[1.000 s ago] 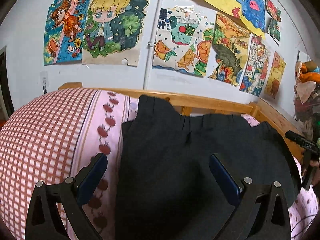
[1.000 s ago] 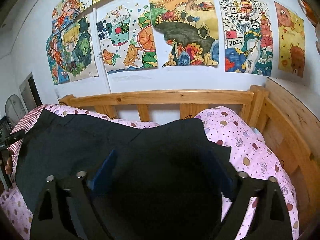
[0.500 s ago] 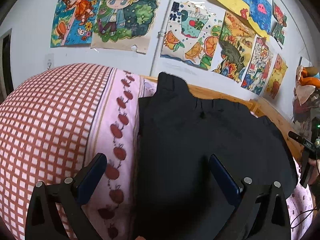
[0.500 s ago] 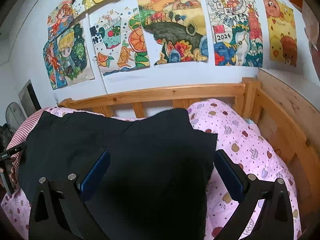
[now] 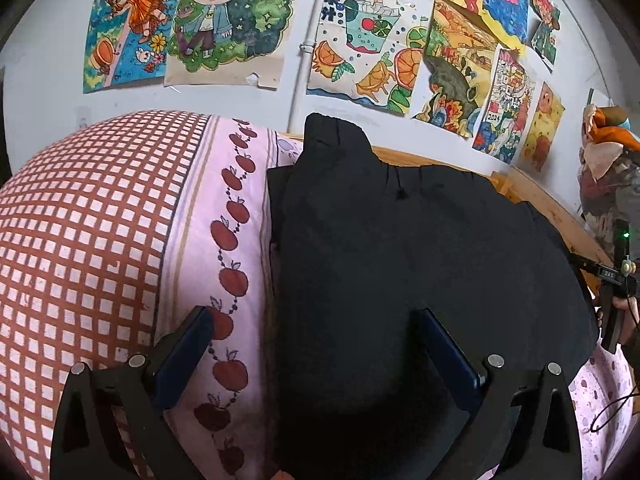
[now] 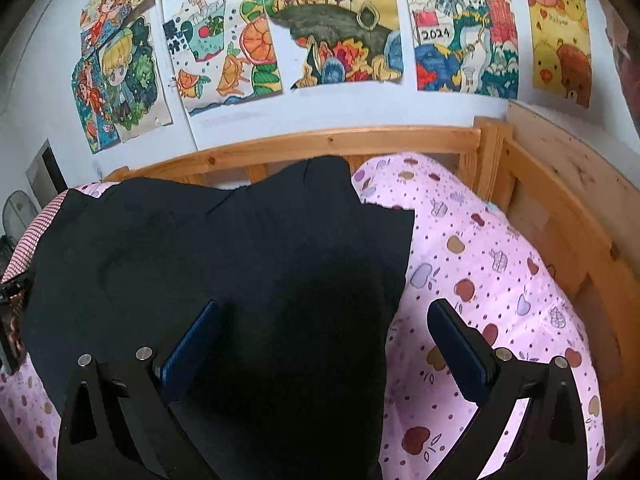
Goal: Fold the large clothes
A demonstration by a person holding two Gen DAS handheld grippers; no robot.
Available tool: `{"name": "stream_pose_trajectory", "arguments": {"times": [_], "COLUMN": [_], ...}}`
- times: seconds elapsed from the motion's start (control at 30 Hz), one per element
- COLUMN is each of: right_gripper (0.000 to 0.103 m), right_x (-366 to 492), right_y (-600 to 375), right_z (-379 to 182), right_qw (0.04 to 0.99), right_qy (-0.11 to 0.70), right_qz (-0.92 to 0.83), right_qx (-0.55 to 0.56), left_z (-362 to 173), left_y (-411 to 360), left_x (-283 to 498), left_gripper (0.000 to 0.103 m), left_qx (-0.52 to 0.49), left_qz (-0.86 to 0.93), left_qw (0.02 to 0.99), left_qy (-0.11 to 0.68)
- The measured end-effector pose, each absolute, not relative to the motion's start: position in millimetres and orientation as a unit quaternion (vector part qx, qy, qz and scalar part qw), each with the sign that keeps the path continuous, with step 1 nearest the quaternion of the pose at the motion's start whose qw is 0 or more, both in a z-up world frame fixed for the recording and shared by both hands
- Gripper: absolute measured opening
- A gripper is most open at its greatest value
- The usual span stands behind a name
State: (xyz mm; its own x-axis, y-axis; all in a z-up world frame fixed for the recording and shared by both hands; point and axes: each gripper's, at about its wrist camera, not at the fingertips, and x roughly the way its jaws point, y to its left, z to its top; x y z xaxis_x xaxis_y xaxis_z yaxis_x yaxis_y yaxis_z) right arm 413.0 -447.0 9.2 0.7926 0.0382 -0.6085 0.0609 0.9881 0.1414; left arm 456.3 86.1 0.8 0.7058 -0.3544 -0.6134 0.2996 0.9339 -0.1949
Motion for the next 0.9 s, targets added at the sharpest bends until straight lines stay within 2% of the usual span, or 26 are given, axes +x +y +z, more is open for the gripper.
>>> {"name": "stream_pose_trajectory", "arguments": {"times": [0.67, 0.9], "right_gripper": [0.102, 0.102], "right_x": [433, 451], "right_y": [-481, -487], "right_z": [-49, -53], "right_qw": [0.897, 0.890], "right_qy": [0.395, 0.400], "right_qz": [0.050, 0.070], "right_qx": [0.192, 0.207], "left_z": [-23, -25], "left_y": [89, 92], "left_x": [489, 499], "left_gripper": [0.103, 0.103], "left_qx": [-0.077, -0.110], "left_qz": [-0.256, -0.277], "left_qw": [0.855, 0.848], "left_qy": [0.444, 0.438]}}
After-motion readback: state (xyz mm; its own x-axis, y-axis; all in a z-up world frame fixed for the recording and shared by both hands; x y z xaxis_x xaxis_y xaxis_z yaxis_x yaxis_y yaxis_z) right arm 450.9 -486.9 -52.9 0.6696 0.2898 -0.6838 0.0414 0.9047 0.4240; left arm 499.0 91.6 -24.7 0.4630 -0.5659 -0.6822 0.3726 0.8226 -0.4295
